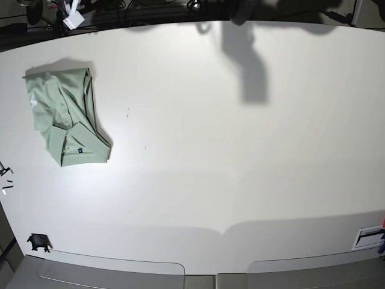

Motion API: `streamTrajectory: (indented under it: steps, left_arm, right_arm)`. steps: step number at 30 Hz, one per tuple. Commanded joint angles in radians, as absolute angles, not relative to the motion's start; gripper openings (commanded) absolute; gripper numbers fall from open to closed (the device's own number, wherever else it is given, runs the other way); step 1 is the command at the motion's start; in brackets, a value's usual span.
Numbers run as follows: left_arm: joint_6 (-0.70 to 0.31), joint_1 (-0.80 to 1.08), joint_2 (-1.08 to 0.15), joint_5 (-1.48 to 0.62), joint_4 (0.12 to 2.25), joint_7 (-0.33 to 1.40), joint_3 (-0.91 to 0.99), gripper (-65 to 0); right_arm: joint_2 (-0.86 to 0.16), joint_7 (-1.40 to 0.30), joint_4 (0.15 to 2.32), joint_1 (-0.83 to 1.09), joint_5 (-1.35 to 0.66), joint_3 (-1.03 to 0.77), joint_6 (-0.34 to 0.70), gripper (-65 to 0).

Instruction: Fold the T-shirt properly

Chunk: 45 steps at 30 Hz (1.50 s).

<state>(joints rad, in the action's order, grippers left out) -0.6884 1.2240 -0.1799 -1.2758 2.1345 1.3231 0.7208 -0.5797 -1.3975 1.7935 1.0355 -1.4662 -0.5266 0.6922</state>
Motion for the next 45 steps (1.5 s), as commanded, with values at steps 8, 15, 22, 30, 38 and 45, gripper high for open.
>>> streamTrajectory:
  steps: [8, 15, 22, 30, 38, 45]
  left_arm:
    - [-0.698, 1.161, -0.326, -1.166, 1.772, 1.190, 0.406, -65.0]
    - [-0.698, 0.954, -0.333, -0.913, 1.412, 1.045, 0.157, -65.0]
    - [-0.698, 0.791, -0.333, -0.674, 1.138, 0.869, -0.027, -65.0]
    - [-0.698, 0.698, -0.330, -0.339, 0.959, 0.469, -0.101, -65.0]
    - [-0.549, 0.566, -0.330, -0.049, 0.731, 0.182, -0.100, -65.0]
    - [-0.308, 0.493, -0.329, -0.053, 0.599, 0.181, -0.100, -65.0]
  right_arm:
    - [-0.593, -1.396, 1.734, 1.025, -1.484, -0.527, 0.698, -65.0]
    - [-0.593, -1.396, 1.611, 0.950, -1.428, -0.407, 0.698, -65.0]
    - [-0.593, -1.320, 1.329, 0.784, -1.038, -0.152, 0.698, -65.0]
    - [-0.588, -1.087, 0.932, 0.519, -0.750, 0.228, 0.698, -65.0]
    - [-0.493, -0.773, 0.703, 0.282, -0.369, 0.562, 0.698, -65.0]
    - [-0.376, -0.664, 0.647, 0.181, -0.270, 0.622, 0.482, -65.0]
